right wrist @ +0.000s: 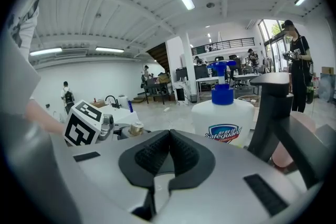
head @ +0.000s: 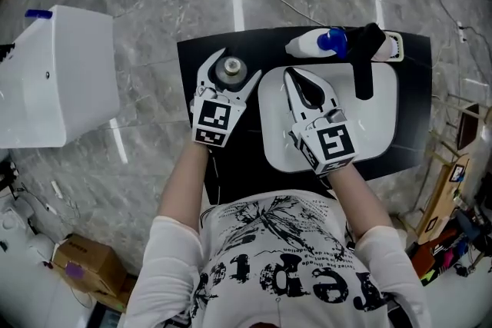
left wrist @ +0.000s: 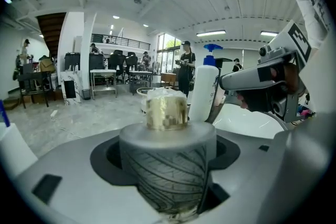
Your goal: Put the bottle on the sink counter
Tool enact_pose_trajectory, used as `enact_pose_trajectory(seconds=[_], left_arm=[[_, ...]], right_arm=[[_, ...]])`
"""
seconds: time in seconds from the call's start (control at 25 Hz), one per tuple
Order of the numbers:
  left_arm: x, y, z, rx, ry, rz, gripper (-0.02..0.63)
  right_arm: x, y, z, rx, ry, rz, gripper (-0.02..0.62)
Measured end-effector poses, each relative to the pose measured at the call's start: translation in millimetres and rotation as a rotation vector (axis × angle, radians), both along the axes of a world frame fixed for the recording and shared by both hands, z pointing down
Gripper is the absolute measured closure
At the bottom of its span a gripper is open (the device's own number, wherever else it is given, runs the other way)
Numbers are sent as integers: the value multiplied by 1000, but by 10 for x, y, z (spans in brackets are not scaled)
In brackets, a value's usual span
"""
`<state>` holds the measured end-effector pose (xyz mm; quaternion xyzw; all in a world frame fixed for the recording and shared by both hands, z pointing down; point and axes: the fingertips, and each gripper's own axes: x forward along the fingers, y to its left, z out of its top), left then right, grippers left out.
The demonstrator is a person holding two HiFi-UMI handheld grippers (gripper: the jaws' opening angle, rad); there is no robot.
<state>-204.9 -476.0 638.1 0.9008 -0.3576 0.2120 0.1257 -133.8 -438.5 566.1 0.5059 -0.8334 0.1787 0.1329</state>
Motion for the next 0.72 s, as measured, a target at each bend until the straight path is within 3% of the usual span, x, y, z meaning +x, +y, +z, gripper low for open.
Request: enact_pose_trajectory(seconds=[0.44,0.72], left_arm=[[-84,57,37,-38,-31,-34,258],[-175,236,77,-103,-63,-63,258]], right_arm=[[13,58,-62,2,11,4,580],[-74,210,-141,10,25,-19,580]])
